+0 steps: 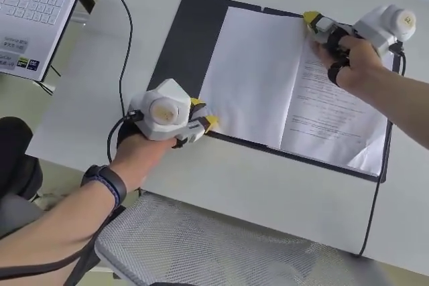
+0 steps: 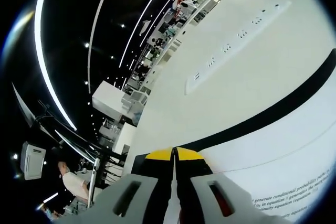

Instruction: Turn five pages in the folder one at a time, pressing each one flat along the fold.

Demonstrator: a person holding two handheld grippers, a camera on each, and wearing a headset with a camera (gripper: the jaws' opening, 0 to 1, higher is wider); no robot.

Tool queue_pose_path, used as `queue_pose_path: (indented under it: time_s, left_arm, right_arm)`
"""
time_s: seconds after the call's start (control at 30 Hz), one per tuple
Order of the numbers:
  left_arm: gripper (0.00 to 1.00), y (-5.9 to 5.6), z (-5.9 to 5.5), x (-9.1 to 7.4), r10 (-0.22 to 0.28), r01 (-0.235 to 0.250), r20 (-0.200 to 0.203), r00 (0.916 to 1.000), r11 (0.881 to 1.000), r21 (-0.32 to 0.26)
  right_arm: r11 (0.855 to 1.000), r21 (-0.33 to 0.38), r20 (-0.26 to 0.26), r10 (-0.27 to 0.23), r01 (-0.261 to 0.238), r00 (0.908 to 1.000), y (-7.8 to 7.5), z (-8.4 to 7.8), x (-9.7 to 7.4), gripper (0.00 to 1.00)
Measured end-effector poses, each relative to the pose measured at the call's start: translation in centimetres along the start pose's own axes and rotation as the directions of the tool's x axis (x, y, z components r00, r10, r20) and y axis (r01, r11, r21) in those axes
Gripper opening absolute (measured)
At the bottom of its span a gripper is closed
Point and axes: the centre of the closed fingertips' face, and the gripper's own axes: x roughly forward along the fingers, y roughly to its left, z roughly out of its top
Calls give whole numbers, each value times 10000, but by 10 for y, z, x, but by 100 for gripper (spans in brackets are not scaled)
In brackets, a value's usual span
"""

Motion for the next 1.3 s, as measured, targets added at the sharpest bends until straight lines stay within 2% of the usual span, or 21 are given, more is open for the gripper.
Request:
queue_pose_path:
  time_s: [0.13,0.3,0.37,0.47,0.5,0.67,0.7,0.83,0.93,1.17,1.3]
  left_arm:
    - [21,0,0,0,8,-8,24,10000,10000,-57]
    - [21,-1,1,-2,-22,24,103,9999,9998,-178]
    - [20,-1,1,-2,-33,34,74,10000,9999,-155]
    - [21,-2,1,-3,-91,92,76,9999,9999,-84]
    - [22,-3,1,-3,-123,123,82,9999,9999,-83]
    - [22,-3,1,-3,-183,183,30,9998,9998,34]
    - [22,-3,1,-3,-184,184,32,9998,9998,26]
    - [23,-4,1,-3,-178,178,26,9998,9998,27]
    - [23,-4,1,-3,-176,176,50,9998,9998,-3]
    - [23,-4,1,-4,-180,180,30,9998,9998,24]
    - [23,-5,1,-4,-172,172,28,9998,9998,31]
  right_arm:
    - [9989,-297,-540,358,-374,9979,5,-12,-9,0]
    - [9925,-903,-1299,700,-822,9890,12,-31,-22,0]
    - [9844,-1328,-1766,913,-1156,9800,19,-43,-31,0]
    - [9812,-1303,-2006,1142,-1420,9730,27,-56,-42,0]
    - [9810,-1297,-2029,1159,-1440,9723,24,-55,-42,0]
    - [9691,-1542,-2663,1469,-1925,9526,27,-69,-50,0]
    - [9669,-1594,-2727,1509,-1993,9502,33,-74,-56,0]
    - [9617,-1533,-3012,1736,-2273,9376,38,-83,-64,0]
    - [9607,-1416,-3064,1868,-2387,9334,37,-85,-66,0]
    - [9585,-1235,-3245,2058,-2571,9232,50,-107,-86,0]
    - [9549,-1227,-3503,2134,-2705,9120,56,-120,-95,0]
